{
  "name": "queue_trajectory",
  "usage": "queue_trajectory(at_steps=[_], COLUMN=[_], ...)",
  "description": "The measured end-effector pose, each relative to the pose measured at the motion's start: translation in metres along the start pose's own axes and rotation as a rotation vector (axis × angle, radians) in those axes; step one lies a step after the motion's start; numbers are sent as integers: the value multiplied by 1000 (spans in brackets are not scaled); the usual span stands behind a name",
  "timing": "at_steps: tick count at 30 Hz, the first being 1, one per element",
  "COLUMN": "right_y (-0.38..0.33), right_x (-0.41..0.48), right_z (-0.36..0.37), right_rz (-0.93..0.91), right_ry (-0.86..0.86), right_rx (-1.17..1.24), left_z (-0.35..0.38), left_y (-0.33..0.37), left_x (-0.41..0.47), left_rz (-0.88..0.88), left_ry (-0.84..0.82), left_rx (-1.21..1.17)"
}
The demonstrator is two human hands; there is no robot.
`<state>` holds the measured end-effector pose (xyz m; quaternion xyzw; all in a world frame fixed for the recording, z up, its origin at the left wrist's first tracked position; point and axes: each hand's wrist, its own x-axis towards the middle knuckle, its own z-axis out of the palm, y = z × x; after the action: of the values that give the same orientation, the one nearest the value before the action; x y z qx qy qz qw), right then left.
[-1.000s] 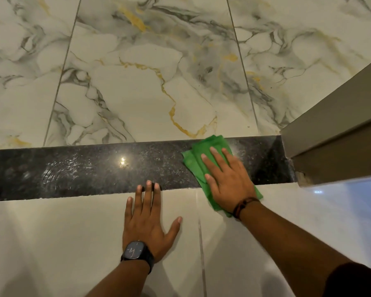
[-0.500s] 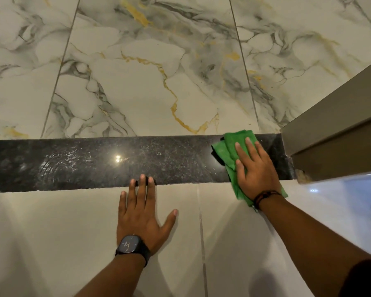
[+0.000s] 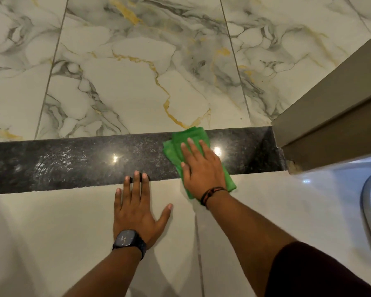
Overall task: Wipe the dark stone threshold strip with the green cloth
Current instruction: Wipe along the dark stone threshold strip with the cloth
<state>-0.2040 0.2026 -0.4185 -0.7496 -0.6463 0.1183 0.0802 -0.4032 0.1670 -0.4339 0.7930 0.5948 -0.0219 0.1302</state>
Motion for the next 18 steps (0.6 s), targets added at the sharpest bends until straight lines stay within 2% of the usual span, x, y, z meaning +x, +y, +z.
queue_trajectory(at_steps=[5, 8, 12, 18], right_y=[44, 82, 120, 104], right_x=[-25, -36, -34, -17], right_z=[-9, -17, -25, -23], right_rz=[-266, -338, -156, 106], right_ry=[-60, -1, 94, 232], right_rx=[-57, -56, -39, -16], left_z=[3, 2, 0, 0], left_y=[1, -7, -16, -13], left_x=[1, -3, -4, -2], left_rz=[19, 29, 3, 20], left_ry=[-5, -23, -36, -3], left_rx=[12, 21, 36, 10])
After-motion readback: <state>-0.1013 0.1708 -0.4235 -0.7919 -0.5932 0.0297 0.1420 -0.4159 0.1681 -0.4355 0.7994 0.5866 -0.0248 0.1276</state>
